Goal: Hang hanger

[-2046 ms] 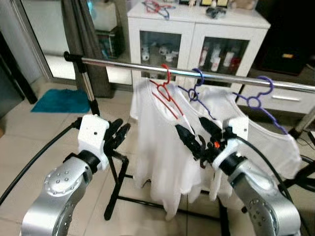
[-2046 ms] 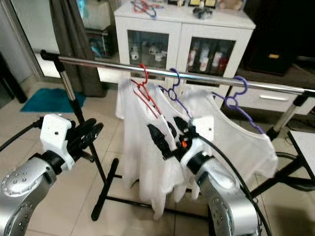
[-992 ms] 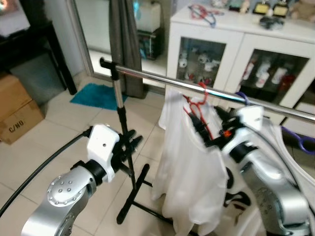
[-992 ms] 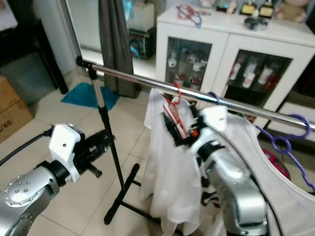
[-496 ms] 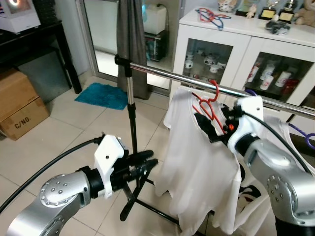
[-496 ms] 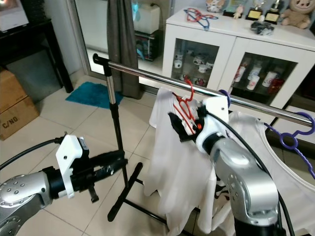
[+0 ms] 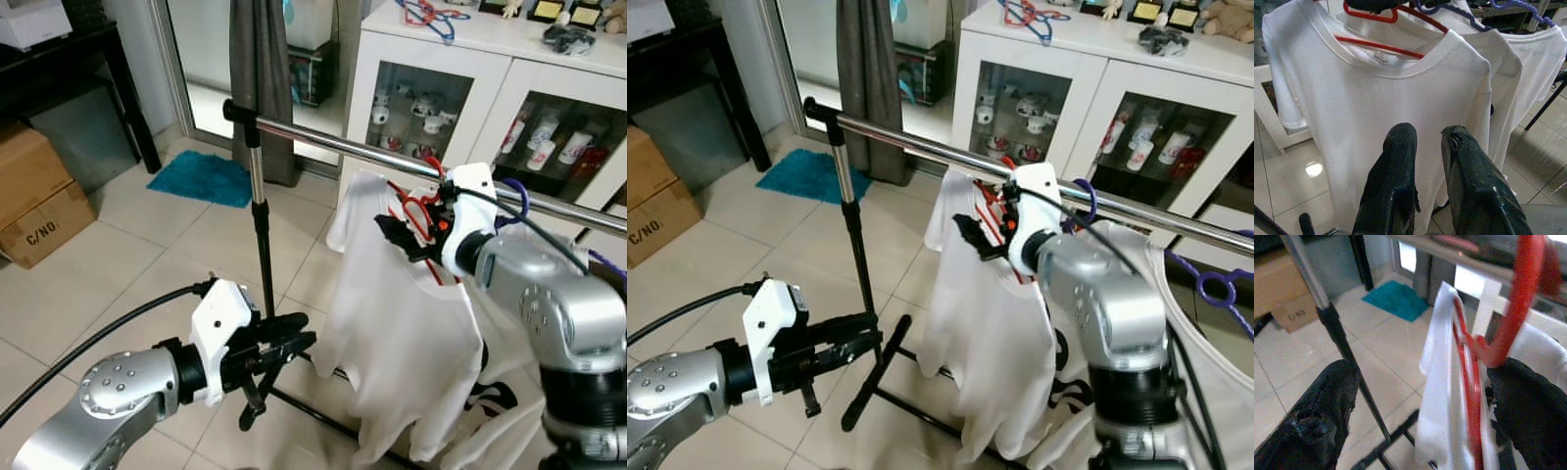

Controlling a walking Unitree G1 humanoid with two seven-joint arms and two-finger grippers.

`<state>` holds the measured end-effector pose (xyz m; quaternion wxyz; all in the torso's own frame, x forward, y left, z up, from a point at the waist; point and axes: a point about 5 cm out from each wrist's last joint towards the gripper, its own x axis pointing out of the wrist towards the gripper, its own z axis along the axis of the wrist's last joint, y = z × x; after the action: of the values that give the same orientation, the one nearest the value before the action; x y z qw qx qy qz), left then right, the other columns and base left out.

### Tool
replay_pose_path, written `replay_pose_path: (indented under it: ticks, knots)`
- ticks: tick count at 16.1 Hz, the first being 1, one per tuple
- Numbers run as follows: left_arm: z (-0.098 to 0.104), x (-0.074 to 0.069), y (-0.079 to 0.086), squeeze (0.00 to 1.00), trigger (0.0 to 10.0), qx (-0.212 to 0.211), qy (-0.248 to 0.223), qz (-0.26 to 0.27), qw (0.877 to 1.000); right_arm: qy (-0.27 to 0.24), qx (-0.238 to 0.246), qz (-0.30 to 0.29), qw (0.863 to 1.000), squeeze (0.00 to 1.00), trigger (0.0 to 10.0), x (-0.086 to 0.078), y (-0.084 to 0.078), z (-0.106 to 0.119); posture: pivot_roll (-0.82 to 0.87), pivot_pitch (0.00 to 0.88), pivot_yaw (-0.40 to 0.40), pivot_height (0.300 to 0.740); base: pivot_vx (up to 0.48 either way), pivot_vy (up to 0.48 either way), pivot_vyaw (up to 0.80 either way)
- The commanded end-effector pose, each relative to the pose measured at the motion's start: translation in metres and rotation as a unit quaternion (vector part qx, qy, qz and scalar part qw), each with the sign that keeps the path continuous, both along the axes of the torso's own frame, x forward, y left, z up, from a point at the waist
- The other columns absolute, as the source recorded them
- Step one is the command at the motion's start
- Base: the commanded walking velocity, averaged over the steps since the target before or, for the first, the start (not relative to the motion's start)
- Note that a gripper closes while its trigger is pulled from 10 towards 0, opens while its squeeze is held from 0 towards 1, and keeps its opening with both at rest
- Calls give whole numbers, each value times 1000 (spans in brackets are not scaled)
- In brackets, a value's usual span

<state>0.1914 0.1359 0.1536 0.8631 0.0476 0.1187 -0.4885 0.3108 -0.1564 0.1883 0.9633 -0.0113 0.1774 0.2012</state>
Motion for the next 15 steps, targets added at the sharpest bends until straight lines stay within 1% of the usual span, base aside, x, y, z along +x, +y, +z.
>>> replay_pose_path:
  ticks: [1,2,3,4,6,7,8,9,11,15]
  knots:
    - [-1,-2,-2,0,10000,5,-3,-6,1000,5,4,0,1000,0,8784,2,-4,3,125,0,-35,740,0,0,0]
    - [-1,-2,-2,0,10000,5,-3,-7,1000,9,2,-1,1000,0,8039,4,-5,4,125,0,-35,740,0,0,0]
    - [-1,-3,-2,0,10000,5,-3,-7,1000,15,3,-2,1000,0,5843,5,-7,4,125,0,-35,740,0,0,0]
    - [-1,-3,-2,0,10000,5,-2,-8,1000,25,4,-4,1000,0,4000,7,-10,5,132,0,-46,740,0,0,0]
    - [-2,-3,-2,0,10000,6,-2,-8,1000,33,6,-3,999,0,4000,8,-11,6,131,0,-45,740,0,0,0]
    - [-3,-3,-2,0,10000,7,-1,-9,1000,46,7,-5,999,0,0,8,-13,3,130,0,-42,740,0,0,0]
    - [-3,-3,-2,0,10000,7,-1,-9,1000,46,7,-5,999,0,0,8,-13,3,130,0,-42,740,0,0,0]
    - [-3,-2,-3,0,10000,9,0,-10,1000,65,12,-14,998,0,0,7,-17,-1,129,0,-39,740,0,0,0]
    - [-3,-2,-2,0,10000,11,0,-12,1000,75,21,-23,997,0,0,7,-19,-2,128,0,-34,740,0,0,0]
    - [-3,-1,-3,0,10000,12,1,-15,1000,76,29,-31,996,0,0,9,-17,-3,129,0,-32,740,0,0,0]
